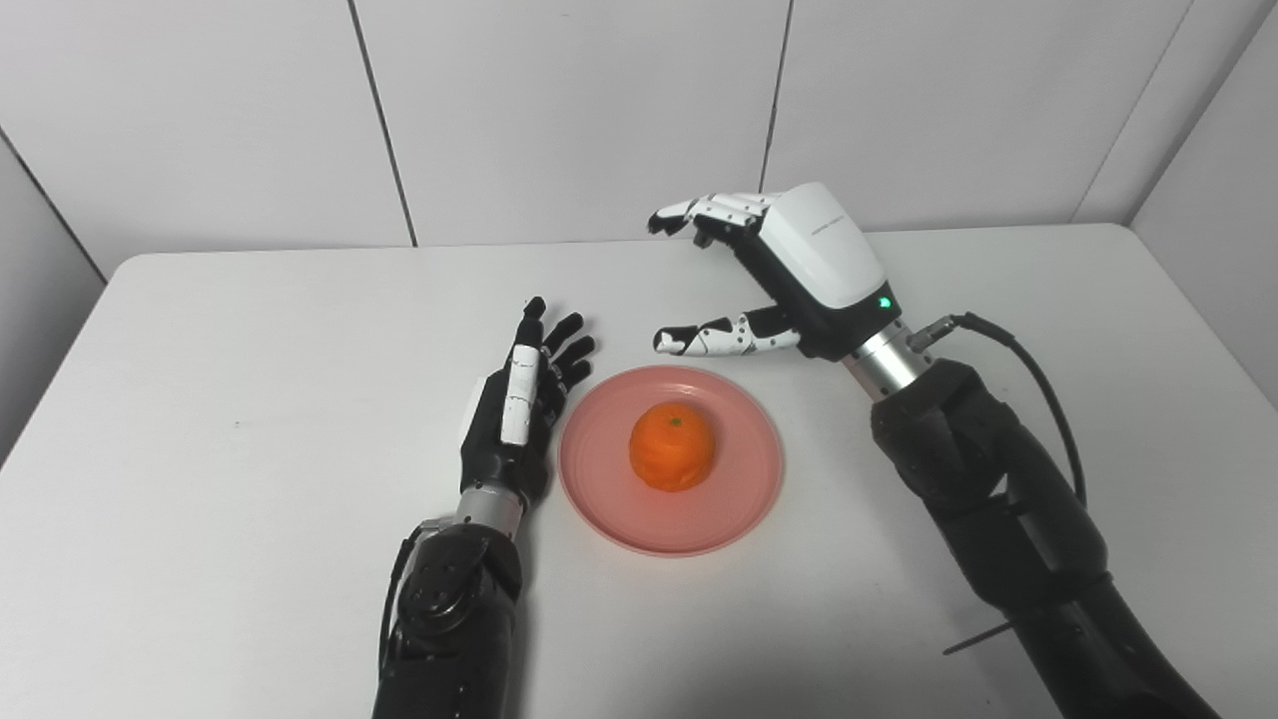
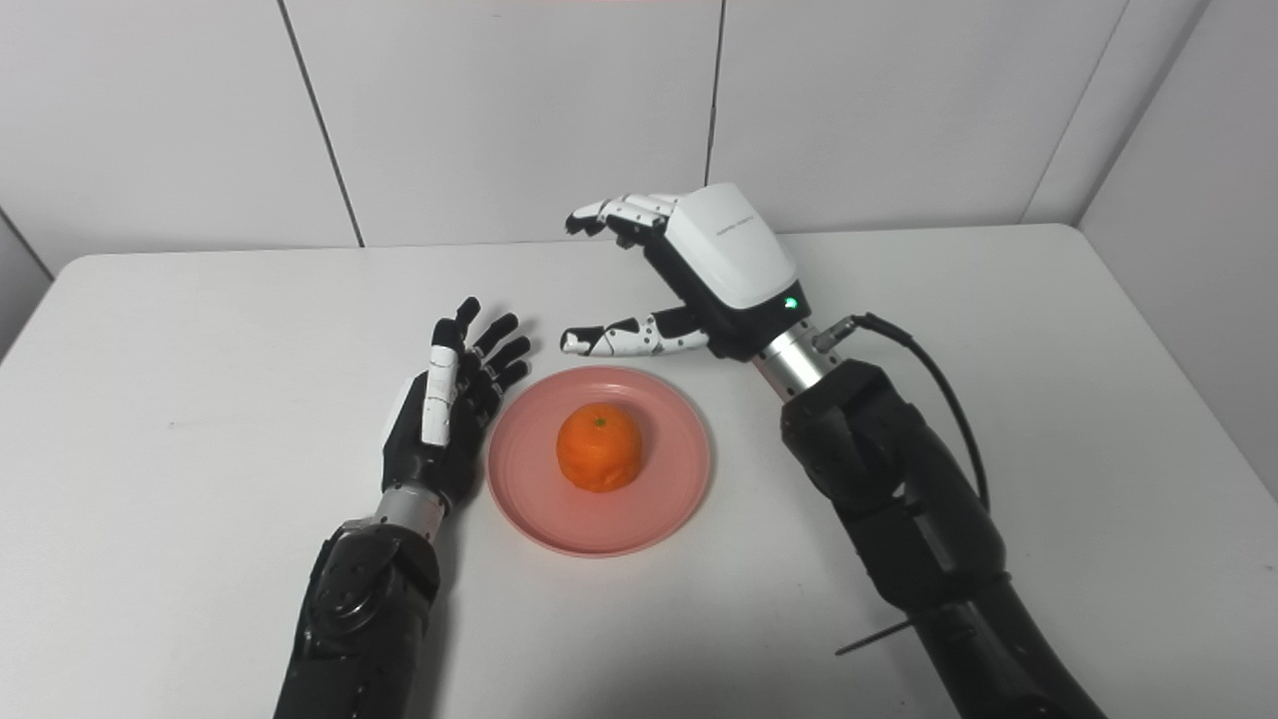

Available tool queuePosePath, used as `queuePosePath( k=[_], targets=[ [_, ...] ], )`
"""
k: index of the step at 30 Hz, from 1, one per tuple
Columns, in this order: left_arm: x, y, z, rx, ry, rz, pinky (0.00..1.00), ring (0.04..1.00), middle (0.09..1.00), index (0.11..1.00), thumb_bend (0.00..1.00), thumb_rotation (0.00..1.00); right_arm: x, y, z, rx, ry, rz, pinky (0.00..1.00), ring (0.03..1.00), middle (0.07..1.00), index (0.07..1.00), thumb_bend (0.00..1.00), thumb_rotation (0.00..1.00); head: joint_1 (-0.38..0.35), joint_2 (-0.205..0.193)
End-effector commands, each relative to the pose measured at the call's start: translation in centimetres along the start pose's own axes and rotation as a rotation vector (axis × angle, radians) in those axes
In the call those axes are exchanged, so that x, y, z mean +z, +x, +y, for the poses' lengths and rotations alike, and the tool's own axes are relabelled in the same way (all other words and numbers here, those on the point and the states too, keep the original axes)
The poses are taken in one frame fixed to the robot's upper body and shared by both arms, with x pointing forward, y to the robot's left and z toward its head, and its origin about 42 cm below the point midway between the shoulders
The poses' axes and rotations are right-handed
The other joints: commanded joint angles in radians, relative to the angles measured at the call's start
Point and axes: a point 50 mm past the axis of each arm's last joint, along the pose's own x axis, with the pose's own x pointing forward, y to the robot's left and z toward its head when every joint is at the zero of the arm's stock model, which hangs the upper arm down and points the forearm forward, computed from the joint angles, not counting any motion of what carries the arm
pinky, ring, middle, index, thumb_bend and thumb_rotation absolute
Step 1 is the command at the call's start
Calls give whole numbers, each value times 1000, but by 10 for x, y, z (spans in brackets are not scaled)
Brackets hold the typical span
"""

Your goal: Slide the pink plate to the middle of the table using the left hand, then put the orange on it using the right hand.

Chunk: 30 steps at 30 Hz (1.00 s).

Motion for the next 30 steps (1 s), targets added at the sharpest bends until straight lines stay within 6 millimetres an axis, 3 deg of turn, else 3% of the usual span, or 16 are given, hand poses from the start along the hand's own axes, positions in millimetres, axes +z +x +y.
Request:
queuePosePath(
  k=[1, 5, 9, 11, 16, 26, 30],
  targets=[
    [0, 1, 5, 38, 19, -37, 857, 886, 914, 987, 980, 844, 2, 2, -9, -111, 84, 30, 518, 664, 757, 746, 789, 1000, 0, 0],
    [3, 3, 8, 81, 83, -103, 860, 900, 928, 973, 955, 856, -7, -15, 0, -193, 287, 202, 609, 731, 799, 774, 772, 1000, 4, 0],
    [5, 5, 11, 118, 133, -149, 949, 943, 960, 981, 927, 877, -14, -33, 12, -238, 469, 372, 692, 788, 850, 823, 792, 1000, 6, 0],
    [5, 6, 13, 128, 165, -168, 995, 982, 977, 994, 863, 905, -18, -41, 18, -253, 580, 463, 782, 828, 875, 861, 820, 1000, 8, 1],
    [3, 8, 22, 175, 269, -196, 1000, 1000, 982, 987, 803, 959, -24, -62, 39, -290, 785, 631, 847, 859, 898, 881, 842, 1000, 8, 1],
    [-6, 3, 24, 229, 282, -132, 1000, 1000, 1000, 1000, 886, 988, -18, -94, 79, -288, 1059, 790, 994, 978, 962, 954, 803, 1000, 15, 7],
    [-5, 3, 22, 225, 263, -104, 1000, 1000, 1000, 1000, 891, 974, -17, -105, 90, -233, 1039, 818, 1000, 999, 976, 971, 819, 1000, 16, 7]
  ],
)
